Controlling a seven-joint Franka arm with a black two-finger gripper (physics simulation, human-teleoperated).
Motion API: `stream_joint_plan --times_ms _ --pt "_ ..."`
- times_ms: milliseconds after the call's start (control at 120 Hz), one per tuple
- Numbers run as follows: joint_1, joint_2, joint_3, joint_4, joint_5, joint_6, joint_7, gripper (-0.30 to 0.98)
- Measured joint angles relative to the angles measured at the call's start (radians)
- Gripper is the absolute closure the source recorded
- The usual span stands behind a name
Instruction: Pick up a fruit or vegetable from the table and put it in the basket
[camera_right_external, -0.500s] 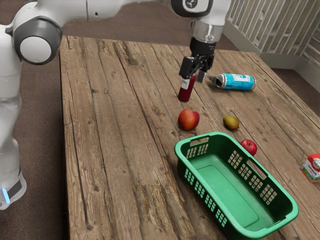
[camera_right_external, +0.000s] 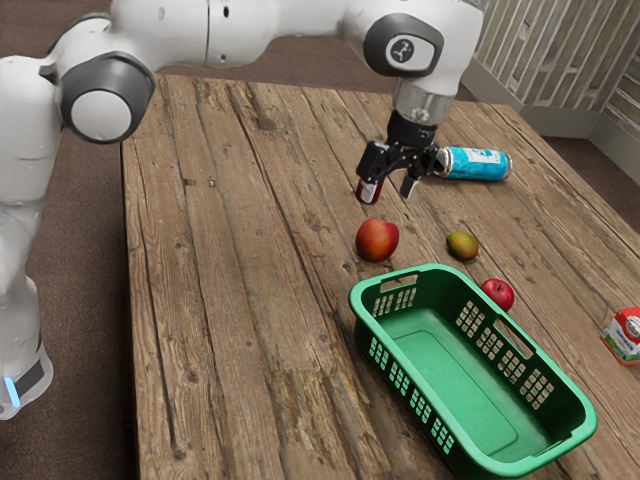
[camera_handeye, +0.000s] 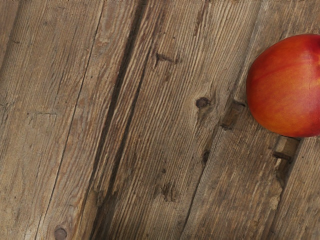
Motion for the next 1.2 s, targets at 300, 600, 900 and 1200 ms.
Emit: stream_joint_plan --times_ms 300,600,900,1200 --pt "0.004 -0.011 0.008 0.001 0.030 0.017 0.106 0.00" --pt "0.192 0.085 -0.049 0.028 0.035 0.052 0.241 0.00" --pt "0.251 0.162 -0.141 0.036 0.034 0.104 0.351 0.00" --pt "0.242 0.130 -0.148 -0.032 0.022 0.142 0.435 0.00"
